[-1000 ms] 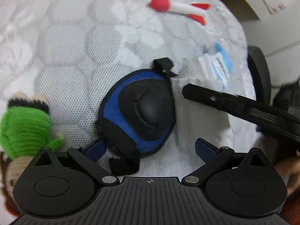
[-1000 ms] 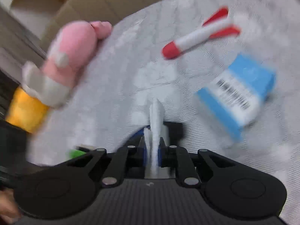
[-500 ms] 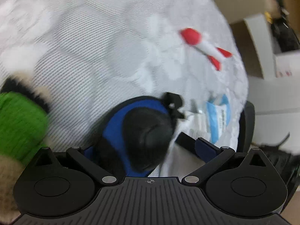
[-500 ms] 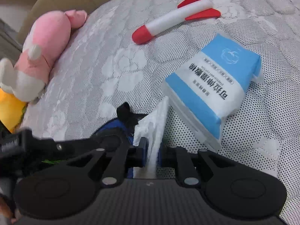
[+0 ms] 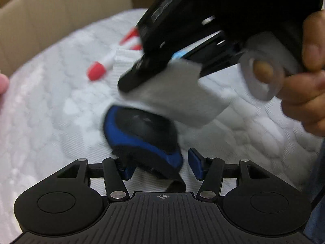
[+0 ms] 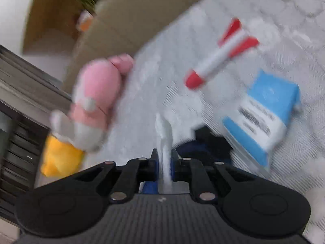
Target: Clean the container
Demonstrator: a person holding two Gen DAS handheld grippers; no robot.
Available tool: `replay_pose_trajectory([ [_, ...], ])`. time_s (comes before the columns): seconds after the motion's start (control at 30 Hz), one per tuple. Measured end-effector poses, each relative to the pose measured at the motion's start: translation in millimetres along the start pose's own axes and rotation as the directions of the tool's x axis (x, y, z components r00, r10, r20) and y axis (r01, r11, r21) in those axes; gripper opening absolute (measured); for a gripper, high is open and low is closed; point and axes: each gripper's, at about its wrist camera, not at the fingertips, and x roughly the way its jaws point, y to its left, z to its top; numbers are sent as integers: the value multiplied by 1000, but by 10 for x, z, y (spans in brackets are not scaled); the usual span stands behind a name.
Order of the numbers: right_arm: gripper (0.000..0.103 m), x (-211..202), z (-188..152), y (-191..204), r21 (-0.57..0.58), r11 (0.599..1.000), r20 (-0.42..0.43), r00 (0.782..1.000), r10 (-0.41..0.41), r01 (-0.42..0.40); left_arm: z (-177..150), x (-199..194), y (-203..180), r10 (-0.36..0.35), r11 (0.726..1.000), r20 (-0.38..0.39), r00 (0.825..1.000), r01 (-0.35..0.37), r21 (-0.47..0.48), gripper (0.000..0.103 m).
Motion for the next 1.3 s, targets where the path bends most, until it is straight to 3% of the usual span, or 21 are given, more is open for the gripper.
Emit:
replay_pose_trajectory([
  [0.07,13,50,-45,-27,-4,998,-22,998,-59,59,16,94,57,-42,997,-17,999,41,-70,91],
  [0.17,13,21,-45,-75,-2,990,-32,990,-140,140,45,206,224,-80,974,-4,997,77,-213,93],
  [0.2,13,6,-50,-89,-16,984,-30,984,-178,177,49,227,279,-79,965,1,997,76,-251,92],
  [0.23,13,20,-51,-101,-32,975,-28,975,-221,220,56,242,327,-74,956,6,997,73,-283,83],
  [0.27,13,45,-55,-120,-39,968,-35,968,-248,247,63,249,354,-65,953,7,998,65,-297,66],
  [0.3,13,69,-60,-139,-46,961,-41,961,-275,273,69,240,351,-55,957,9,998,55,-285,64],
  [0.37,13,129,-63,-200,-29,955,-67,953,-295,294,79,199,304,-26,973,18,1000,29,-230,54],
  [0.43,13,181,-96,-263,20,970,-101,966,-239,242,92,102,137,70,995,49,996,-67,-72,46],
  [0.47,13,205,-117,-284,47,978,-116,974,-197,203,99,50,48,120,993,72,990,-121,13,46],
  [0.53,13,244,-161,-255,77,991,-130,987,-100,110,71,-21,-77,201,966,110,973,-216,145,47],
  [0.6,13,219,-172,-164,37,995,-108,990,-88,93,24,-32,-96,230,950,113,967,-248,189,48],
  [0.73,11,86,-112,-107,-2,989,-39,989,-146,146,-53,28,-152,247,934,84,965,-260,246,48],
  [0.83,9,-86,-59,-131,22,984,31,983,-180,179,-127,87,-373,251,889,102,963,-271,369,50],
  [0.93,9,-290,-12,-85,34,994,114,987,-111,107,-248,167,-612,245,824,101,964,-262,502,51],
  [0.97,9,-337,-8,-54,38,998,128,990,-57,52,-262,169,-648,240,819,98,966,-255,513,50],
  [1.03,9,-413,-25,-3,41,998,137,989,48,-54,-267,152,-689,227,824,88,970,-239,513,51],
  [1.13,9,-299,-73,45,55,990,76,989,125,-129,-162,81,-568,166,901,48,985,-172,398,68],
  [1.23,9,-126,-166,34,53,997,-6,998,58,-58,-55,-14,-409,86,967,-9,996,-81,240,72],
  [1.3,9,-139,-185,25,24,999,-6,1000,-26,26,-28,-64,-326,34,989,-42,999,-27,146,76],
])
